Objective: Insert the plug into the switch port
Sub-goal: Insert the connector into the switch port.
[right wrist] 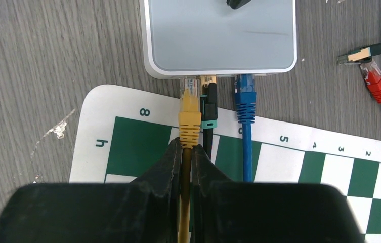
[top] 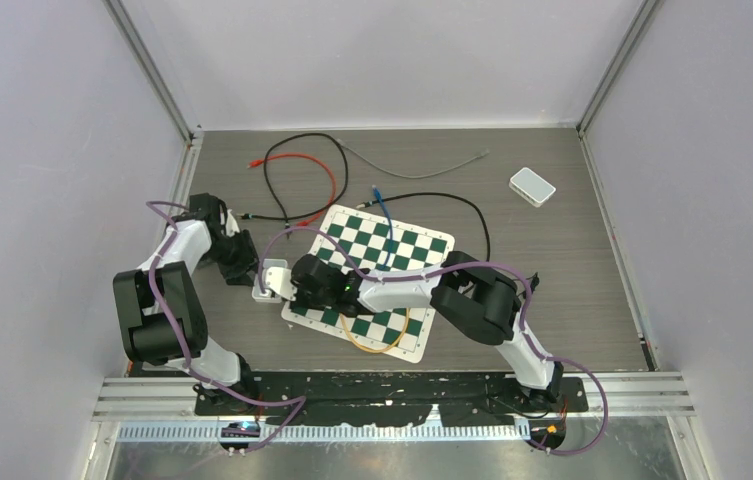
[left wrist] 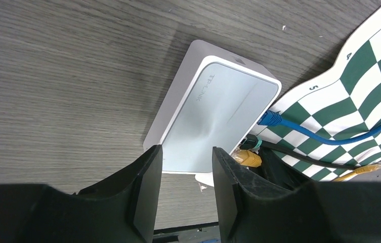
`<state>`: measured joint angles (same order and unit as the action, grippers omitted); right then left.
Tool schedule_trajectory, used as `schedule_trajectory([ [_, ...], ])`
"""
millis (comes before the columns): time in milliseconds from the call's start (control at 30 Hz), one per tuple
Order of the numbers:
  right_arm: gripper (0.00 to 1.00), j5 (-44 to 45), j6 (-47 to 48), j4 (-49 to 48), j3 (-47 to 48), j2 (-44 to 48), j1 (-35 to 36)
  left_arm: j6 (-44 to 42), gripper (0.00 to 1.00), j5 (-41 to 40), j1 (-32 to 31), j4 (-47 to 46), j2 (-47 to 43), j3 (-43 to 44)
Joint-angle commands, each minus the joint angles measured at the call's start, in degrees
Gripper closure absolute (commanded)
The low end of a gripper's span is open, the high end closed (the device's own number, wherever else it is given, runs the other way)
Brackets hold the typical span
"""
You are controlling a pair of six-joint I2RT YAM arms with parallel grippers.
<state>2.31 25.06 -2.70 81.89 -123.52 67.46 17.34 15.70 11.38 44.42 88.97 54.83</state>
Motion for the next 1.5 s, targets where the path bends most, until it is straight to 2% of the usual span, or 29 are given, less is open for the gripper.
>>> schedule_trajectory([
  [0,0.95,1.51,0.09,-1.48,0.01,0.94,0.71,0.31,0.56,-2.17,0.36,0.57,-2.22,-0.34],
  [233,0.95,2.21,0.33,-1.08,0.56,0.65,1.24,-1.07,0.56,-7.60,0.39,1.77,-2.78,0.04],
  [500,0.95,2.75,0.89,-0.82,0.89,0.62,1.85,-0.65,0.58,-0.79,0.40,-1.02,-0.52,-1.80],
  [967,0.95,4.33,2.23,-0.44,2.22,-0.87,2.66,-1.09,0.61,0.52,0.40,-1.27,0.27,-1.77],
  [1267,0.95,-0.05,3.35,-2.57,1.43,-0.94,2.67,-1.68,0.63,1.00,0.36,-1.14,0.84,-1.63],
  [1467,0.95,0.34,1.90,0.78,4.50,-2.39,2.63,-1.69,0.63,1.15,0.40,-1.09,1.02,-1.71],
])
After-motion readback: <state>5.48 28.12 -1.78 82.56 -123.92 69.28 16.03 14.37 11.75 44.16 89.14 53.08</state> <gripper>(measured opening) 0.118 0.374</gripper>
